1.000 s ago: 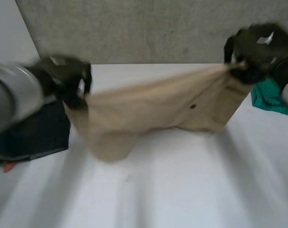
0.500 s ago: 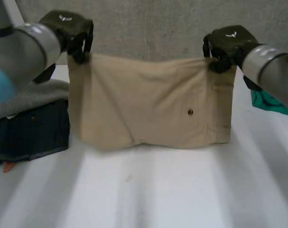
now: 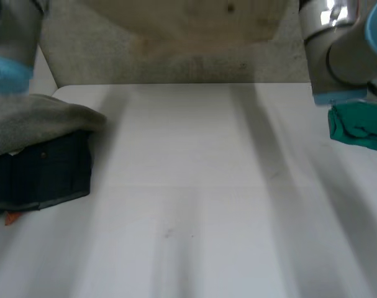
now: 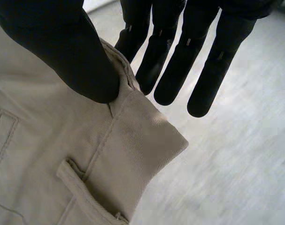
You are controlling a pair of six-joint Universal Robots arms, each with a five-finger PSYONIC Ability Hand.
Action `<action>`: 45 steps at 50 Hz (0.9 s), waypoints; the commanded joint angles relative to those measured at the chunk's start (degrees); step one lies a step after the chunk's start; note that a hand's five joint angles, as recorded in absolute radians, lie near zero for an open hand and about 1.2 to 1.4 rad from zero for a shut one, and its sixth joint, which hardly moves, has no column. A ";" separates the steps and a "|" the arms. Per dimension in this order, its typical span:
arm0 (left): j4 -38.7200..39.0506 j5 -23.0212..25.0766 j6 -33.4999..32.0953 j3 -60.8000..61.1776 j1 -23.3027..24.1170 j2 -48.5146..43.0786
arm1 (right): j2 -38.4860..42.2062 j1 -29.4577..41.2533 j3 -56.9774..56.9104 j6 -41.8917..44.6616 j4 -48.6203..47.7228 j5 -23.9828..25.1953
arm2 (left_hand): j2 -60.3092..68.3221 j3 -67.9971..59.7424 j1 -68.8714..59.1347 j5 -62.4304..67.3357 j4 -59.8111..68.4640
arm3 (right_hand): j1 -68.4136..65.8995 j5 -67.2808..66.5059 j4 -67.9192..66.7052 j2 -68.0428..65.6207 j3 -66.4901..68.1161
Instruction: Fold the laundry.
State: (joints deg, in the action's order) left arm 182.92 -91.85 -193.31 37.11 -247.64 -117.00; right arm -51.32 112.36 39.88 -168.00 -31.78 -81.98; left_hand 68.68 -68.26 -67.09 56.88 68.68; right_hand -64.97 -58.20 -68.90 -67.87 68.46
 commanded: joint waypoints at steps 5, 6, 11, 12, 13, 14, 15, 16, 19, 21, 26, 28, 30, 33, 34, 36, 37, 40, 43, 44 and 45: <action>-0.19 3.08 -1.71 29.50 2.07 -2.87 | 3.85 -2.41 23.30 4.78 6.64 9.38 | 11.32 -11.74 -12.91 13.12 11.32 | -15.03 -11.80 -11.10 -12.13 11.54; -0.28 3.17 -2.42 30.56 2.33 -3.75 | 4.12 -2.41 24.88 5.92 6.81 9.73 | 11.32 -11.74 -12.91 13.12 11.32 | -15.03 -11.80 -11.10 -12.13 11.54; -3.79 3.43 -7.60 34.78 3.39 -7.10 | 4.91 -2.58 31.92 12.96 10.24 9.83 | 11.32 -11.74 -12.91 13.12 11.32 | -15.03 -11.80 -11.10 -12.13 11.54; -5.02 3.52 -8.30 35.31 3.65 -6.84 | 4.56 -2.58 32.63 13.66 11.38 9.74 | 11.32 -11.74 -12.91 13.12 11.32 | -15.03 -11.80 -11.10 -12.13 11.54; -7.64 3.43 -9.36 36.01 4.17 -5.88 | 3.34 -2.58 33.94 14.45 14.43 9.48 | 11.32 -11.74 -12.91 13.12 11.32 | -15.03 -11.80 -11.10 -12.13 11.54; -9.32 3.35 -9.80 36.45 4.44 -5.26 | 2.63 -2.50 34.47 14.98 16.29 9.39 | 11.32 -11.74 -12.91 13.12 11.32 | -15.03 -11.80 -11.10 -12.13 11.54; -10.82 3.26 -10.24 36.81 4.79 -4.65 | 1.76 -2.41 35.09 15.33 18.22 9.30 | 11.32 -11.74 -12.91 13.12 11.32 | -15.03 -11.80 -11.10 -12.13 11.54; -12.57 3.26 -10.77 37.33 5.14 -3.68 | 0.79 -2.32 35.70 15.77 20.24 9.30 | 11.32 -11.74 -12.91 13.12 11.32 | -15.03 -11.80 -11.10 -12.13 11.54; -17.76 2.91 -12.35 39.71 6.20 0.10 | -4.04 -1.88 37.90 18.41 29.38 8.68 | 11.32 -11.74 -12.91 13.12 11.32 | -15.03 -11.80 -11.10 -12.13 11.54; -22.22 1.86 -14.10 41.46 7.42 2.72 | -7.90 -1.70 39.91 20.59 37.00 7.90 | 11.32 -11.74 -12.91 13.12 11.32 | -15.03 -11.80 -11.10 -12.13 11.54; -31.03 -0.69 -17.53 46.21 9.45 8.01 | -14.24 -1.97 44.05 26.75 52.06 5.17 | 11.32 -11.74 -12.91 13.12 11.32 | -15.03 -11.80 -11.10 -12.13 11.54; -33.41 -0.96 -18.68 47.96 10.33 9.50 | -16.00 -2.32 45.89 29.30 56.10 4.73 | 11.32 -11.74 -12.91 13.12 11.32 | -15.03 -11.80 -11.10 -12.13 11.54; -36.22 -0.52 -20.26 50.25 11.82 11.35 | -18.37 -3.11 49.06 33.69 60.94 4.81 | 11.32 -11.74 -12.91 13.12 11.32 | -15.03 -11.80 -11.10 -12.13 11.54; -38.51 0.18 -21.76 52.63 14.28 13.11 | -21.10 -3.90 53.80 39.58 64.29 6.22 | 11.32 -11.74 -12.91 13.12 11.32 | -15.03 -11.80 -11.10 -12.13 11.54; -38.95 0.36 -22.02 53.07 14.98 13.29 | -21.63 -4.08 54.86 40.81 64.38 6.83 | 11.32 -11.74 -12.91 13.12 11.32 | -15.03 -11.80 -11.10 -12.13 11.54; -40.01 0.71 -22.55 53.86 16.82 13.38 | -22.68 -4.51 57.75 43.71 64.04 8.67 | 11.32 -11.74 -12.91 13.12 11.32 | -15.03 -11.80 -11.10 -12.13 11.54; -40.27 0.88 -22.64 54.12 17.44 13.38 | -23.04 -4.69 58.55 44.51 64.03 9.03 | 11.32 -11.74 -12.91 13.12 11.32 | -15.03 -11.80 -11.10 -12.13 11.54; -41.33 1.24 -22.99 54.21 19.29 12.85 | -23.22 -5.39 60.75 46.18 63.95 9.56 | 11.32 -11.74 -12.91 13.12 11.32 | -15.03 -11.80 -11.10 -12.13 11.54; -41.59 1.24 -23.43 53.78 19.82 11.62 | -22.95 -5.75 61.11 46.36 63.77 9.82 | -0.65 0.23 -0.94 1.15 -0.65 | -15.03 -11.80 -11.10 -12.13 11.54; -41.42 0.98 -24.47 52.56 19.30 10.66 | -22.60 -6.10 60.93 46.01 63.51 10.00 | -30.41 29.99 28.83 -28.61 -30.41 | -15.03 -11.80 -11.10 -12.13 11.54; -41.24 0.80 -25.00 51.59 18.86 10.30 | -22.43 -6.19 60.76 45.84 63.24 10.17 | -40.54 40.12 38.95 -38.74 -40.53 | -15.03 -11.80 -11.10 -12.13 11.54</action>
State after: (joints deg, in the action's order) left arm 141.69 -90.85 -216.38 91.31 -229.12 -103.93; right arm -74.57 107.16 99.82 -122.32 32.92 -72.84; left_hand 66.84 -66.47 -65.77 55.76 67.22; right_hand -64.97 -58.20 -68.91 -67.87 68.47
